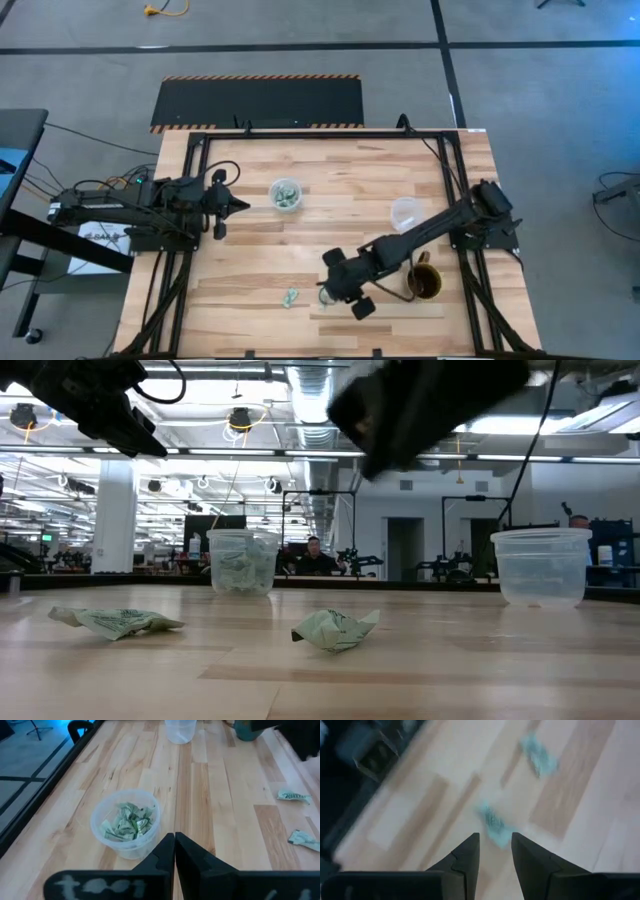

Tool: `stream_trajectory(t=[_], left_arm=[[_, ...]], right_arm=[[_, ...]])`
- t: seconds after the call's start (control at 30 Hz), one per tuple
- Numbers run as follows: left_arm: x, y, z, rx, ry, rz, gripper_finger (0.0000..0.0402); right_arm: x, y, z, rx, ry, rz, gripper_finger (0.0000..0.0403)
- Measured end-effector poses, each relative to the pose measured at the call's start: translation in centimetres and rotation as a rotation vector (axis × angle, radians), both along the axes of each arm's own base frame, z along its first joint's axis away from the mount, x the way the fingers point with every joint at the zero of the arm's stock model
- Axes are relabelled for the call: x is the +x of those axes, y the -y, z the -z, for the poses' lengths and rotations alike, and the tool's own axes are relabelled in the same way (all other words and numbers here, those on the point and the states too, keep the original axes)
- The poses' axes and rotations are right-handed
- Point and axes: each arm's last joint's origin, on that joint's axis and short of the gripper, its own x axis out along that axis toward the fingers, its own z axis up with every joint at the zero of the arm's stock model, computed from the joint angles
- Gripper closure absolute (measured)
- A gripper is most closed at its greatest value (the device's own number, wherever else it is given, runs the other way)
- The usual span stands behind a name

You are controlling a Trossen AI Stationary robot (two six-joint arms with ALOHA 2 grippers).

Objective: Pick and place Stevia / Truvia into bins
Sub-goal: Put the white stevia packet into the left transparent container

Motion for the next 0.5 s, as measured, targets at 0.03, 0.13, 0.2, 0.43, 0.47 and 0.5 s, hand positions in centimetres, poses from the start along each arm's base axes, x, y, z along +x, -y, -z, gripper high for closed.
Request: stream_trajectory(t=[0.03,0.13,0.2,0.43,0.47,0.5], left_arm=[[0.0,0.0,0.0,0.0,-0.001,0.0,0.0401],[0.1,0.0,0.0,0.0,-0.003,0.0,0.0401],[0.1,0.0,0.0,0.0,0.001,0.0,0.0401],[0.1,0.0,0.0,0.0,-0.001,0.0,0.0401],[0.1,0.0,0.0,0.0,-0.001,0.0,0.0401],[0.1,0.0,0.0,0.0,-0.001,0.0,0.0401]], right_arm=[[0.4,0.1,-0.1,0.018,0.025,-0.016,0.0295],[1.0,0.2,-0.3,0.05,0.083,-0.065,0.0295],[1.5,-0.1,-0.3,0.063,0.139,-0.112,0.0295],[2.0,-0.6,2.1,0.017,0.106,-0.172,0.0295],[2.1,-0.8,2.5,0.01,0.103,-0.178,0.0295],[2.4,-1.1,2.8,0.005,0.11,-0.182,0.0295]])
